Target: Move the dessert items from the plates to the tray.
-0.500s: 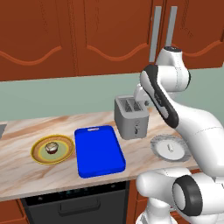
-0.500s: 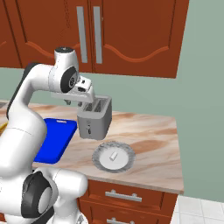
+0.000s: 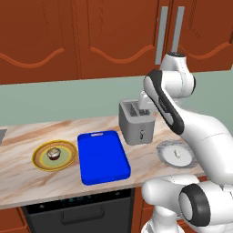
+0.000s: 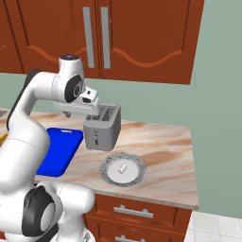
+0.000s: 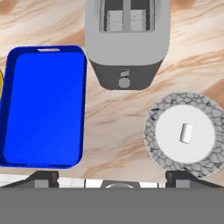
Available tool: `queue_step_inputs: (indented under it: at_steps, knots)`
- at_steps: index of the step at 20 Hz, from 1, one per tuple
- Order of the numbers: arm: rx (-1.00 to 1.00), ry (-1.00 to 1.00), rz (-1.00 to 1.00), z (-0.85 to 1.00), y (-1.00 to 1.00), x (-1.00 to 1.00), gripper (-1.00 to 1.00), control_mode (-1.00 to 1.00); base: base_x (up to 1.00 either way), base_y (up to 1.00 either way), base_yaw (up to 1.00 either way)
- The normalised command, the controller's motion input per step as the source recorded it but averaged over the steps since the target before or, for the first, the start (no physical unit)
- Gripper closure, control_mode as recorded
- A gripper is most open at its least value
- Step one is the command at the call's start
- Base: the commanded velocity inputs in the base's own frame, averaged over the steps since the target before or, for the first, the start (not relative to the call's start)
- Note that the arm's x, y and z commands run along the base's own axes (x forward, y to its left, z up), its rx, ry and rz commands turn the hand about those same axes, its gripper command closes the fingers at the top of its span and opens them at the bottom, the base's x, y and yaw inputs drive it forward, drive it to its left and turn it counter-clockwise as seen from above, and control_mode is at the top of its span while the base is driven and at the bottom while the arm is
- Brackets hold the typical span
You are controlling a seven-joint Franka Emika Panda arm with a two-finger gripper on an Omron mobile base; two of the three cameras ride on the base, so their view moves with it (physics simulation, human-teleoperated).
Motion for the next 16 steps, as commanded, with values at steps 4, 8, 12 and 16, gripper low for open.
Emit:
queue_step_inputs:
  at_steps: [4, 8, 12, 16]
  knots:
    - [0.01, 0.08, 0.02, -0.3, 0.46, -0.15, -1.0, -1.0, 0.0, 0.0, 0.0]
    - [0.1, 0.07, 0.01, -0.24, 0.36, -0.06, -1.0, -1.0, 0.0, 0.0, 0.0]
    - [0.0, 0.0, 0.0, 0.0, 0.44, -0.19, -1.0, -1.0, 0.0, 0.0, 0.0]
    - [0.0, 0.0, 0.03, 0.0, 0.67, -0.06, -1.0, -1.0, 0.0, 0.0, 0.0]
